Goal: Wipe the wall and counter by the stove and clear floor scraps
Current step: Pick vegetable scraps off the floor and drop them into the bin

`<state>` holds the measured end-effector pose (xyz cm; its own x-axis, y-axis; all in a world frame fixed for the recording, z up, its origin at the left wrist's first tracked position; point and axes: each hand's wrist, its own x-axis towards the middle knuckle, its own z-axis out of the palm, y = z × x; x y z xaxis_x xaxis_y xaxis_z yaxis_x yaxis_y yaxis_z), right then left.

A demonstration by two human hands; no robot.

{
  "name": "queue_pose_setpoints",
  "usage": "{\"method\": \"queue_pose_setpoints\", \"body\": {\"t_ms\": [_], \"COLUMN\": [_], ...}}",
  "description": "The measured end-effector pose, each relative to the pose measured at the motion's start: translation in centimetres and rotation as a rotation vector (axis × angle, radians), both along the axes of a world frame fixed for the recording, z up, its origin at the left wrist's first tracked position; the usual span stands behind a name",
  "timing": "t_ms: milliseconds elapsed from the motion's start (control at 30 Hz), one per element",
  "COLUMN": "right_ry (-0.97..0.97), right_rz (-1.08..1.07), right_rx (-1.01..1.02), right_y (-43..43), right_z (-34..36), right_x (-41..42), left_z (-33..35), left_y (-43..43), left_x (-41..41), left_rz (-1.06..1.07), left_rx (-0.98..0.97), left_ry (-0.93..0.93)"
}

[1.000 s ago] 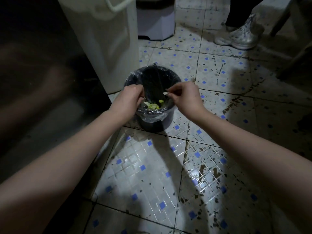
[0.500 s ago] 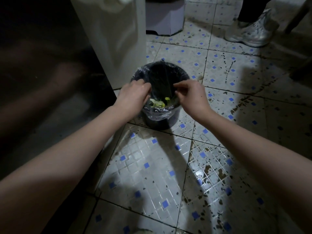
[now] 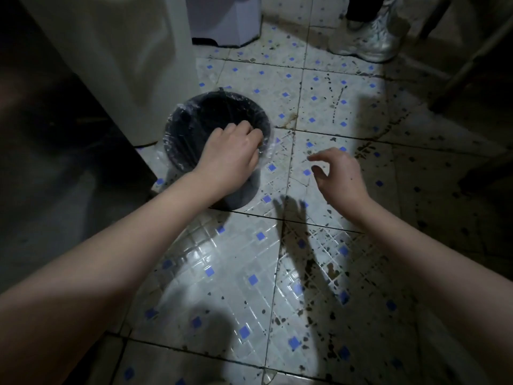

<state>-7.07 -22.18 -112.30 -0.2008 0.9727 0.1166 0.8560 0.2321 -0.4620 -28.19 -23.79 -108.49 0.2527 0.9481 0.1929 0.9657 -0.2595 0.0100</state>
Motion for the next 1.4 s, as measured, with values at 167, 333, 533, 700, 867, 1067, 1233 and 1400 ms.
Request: {"method": "queue_pose_setpoints", "body": {"t_ms": [167,333,533,700,867,1067,1233,1400], "right_ry": [-0.021,0.091,0.076,0.071,-0.026,-0.109,-0.153,-0.151], "right_rz": [-0.132,-0.269,-0.260,-0.264,-0.246,-0.261,-0.249,-0.252], "right_rx": [-0.074,-0.205,-0.291,-0.300,-0.295,-0.316,-0.299,-0.298], "right_y": [-0.4,-0.6,-0.8,-0.1,1.3,2.0,2.1,2.1], "right_z": [-2.5,-5.5,-8.5,-11.0,-12.8,-14.5,-14.5,-14.5], "right_x": [4.7,6.9,7.5,7.4,6.8,6.3,5.8,5.8], "left_z": [-1.8,-4.3,-7.6,-10.1,-11.7,-12.7,-13.1,-13.2], "left_y": [1.1,0.8,0.3,0.6,1.4,2.2,2.3,2.1], "left_x": [3.3,6.0,7.4,7.2,7.2,7.0,7.0,6.9], "left_rz": [-0.096,-0.320,-0.316,-0.273,-0.222,-0.159,-0.137,-0.133], "left_rx": [-0.017,-0.026,-0.170,-0.261,-0.332,-0.392,-0.413,-0.408], "left_ry": [-0.030,-0.030,-0.031,-0.006,-0.005,-0.063,-0.118,-0.137]}}
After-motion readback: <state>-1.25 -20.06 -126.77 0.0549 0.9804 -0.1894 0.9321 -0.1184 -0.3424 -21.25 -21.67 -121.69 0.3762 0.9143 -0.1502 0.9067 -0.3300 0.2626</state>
